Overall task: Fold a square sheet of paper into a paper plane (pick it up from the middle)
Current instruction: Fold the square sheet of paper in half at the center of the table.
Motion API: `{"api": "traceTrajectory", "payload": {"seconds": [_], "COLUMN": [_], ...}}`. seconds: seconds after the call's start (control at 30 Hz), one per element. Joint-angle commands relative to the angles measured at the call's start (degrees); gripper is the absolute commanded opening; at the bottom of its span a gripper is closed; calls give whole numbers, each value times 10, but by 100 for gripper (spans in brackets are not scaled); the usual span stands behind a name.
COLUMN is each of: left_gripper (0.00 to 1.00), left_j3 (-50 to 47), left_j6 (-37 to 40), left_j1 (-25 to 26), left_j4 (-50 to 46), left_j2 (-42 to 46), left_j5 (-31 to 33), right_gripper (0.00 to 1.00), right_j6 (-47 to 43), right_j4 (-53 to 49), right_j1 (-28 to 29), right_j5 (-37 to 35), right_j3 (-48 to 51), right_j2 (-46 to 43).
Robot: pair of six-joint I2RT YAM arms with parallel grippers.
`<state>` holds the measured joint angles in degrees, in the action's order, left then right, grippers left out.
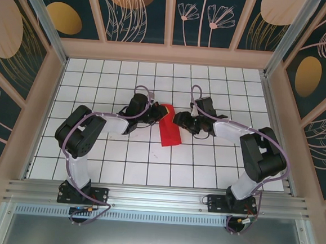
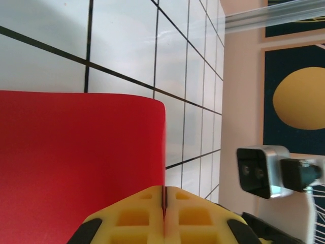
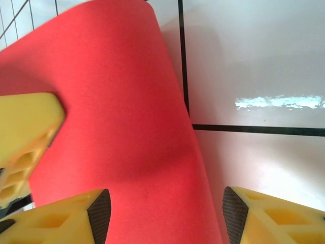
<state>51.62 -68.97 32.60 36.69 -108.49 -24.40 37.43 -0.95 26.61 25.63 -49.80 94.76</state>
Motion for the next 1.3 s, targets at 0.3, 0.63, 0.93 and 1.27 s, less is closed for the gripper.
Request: {"api": "traceTrajectory", "payload": {"seconds": [0.3, 0.63, 0.93, 1.27], "left_gripper": [51, 62, 41, 5], "left_j3": [-13, -73, -103, -108], "left_j6": [-38, -25, -42, -13], "left_j1": [4, 5, 20, 20], "left_j4": [69, 42, 107, 96], "left_j2": [19, 65, 59, 58], "left_j5": [-28, -36, -65, -51], "right_gripper": [62, 62, 62, 62], "right_j6": [15, 35, 40, 31], "right_j4": [78, 99, 101, 83], "right_j1": [2, 4, 5, 5], "right_j5": [56, 51, 50, 39], "right_j3": [58, 53, 50, 47], "right_j2": [-22, -18, -11, -22]}}
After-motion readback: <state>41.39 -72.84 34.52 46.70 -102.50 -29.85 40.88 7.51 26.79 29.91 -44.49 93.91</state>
